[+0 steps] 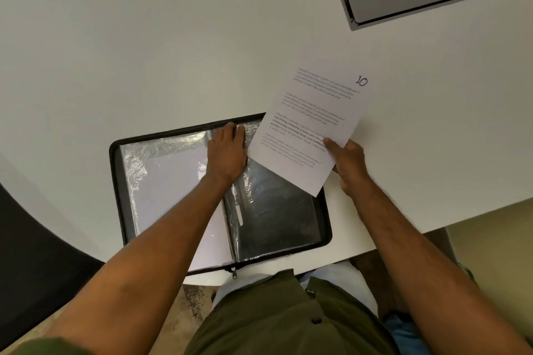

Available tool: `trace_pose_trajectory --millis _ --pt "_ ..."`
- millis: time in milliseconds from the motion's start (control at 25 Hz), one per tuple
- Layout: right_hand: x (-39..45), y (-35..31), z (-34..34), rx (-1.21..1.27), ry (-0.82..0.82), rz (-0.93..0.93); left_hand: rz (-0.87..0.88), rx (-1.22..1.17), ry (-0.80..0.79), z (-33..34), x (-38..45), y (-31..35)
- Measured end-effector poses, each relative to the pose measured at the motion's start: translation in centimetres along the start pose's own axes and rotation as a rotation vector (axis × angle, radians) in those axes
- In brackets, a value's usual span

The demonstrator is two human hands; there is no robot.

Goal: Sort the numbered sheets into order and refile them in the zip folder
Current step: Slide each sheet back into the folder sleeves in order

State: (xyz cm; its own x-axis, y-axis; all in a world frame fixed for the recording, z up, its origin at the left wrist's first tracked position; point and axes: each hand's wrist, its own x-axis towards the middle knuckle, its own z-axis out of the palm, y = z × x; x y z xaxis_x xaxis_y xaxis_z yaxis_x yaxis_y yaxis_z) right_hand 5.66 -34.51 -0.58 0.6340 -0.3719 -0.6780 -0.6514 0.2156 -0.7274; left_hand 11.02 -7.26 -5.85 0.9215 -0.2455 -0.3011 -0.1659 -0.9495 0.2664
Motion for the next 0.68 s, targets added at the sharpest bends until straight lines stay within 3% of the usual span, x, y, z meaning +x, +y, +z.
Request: trace_pose_trajectory --millis 320,680 --pt "2.4 -2.2 2.4 0.232 0.043 0.063 0.036 -0.065 0.160 0.6 -0.3 -1.2" --pt "4.7 -4.5 5.8 0.571 -0.037 0.139 0.162 -0.023 0.041 -1.5 1.7 -2.0"
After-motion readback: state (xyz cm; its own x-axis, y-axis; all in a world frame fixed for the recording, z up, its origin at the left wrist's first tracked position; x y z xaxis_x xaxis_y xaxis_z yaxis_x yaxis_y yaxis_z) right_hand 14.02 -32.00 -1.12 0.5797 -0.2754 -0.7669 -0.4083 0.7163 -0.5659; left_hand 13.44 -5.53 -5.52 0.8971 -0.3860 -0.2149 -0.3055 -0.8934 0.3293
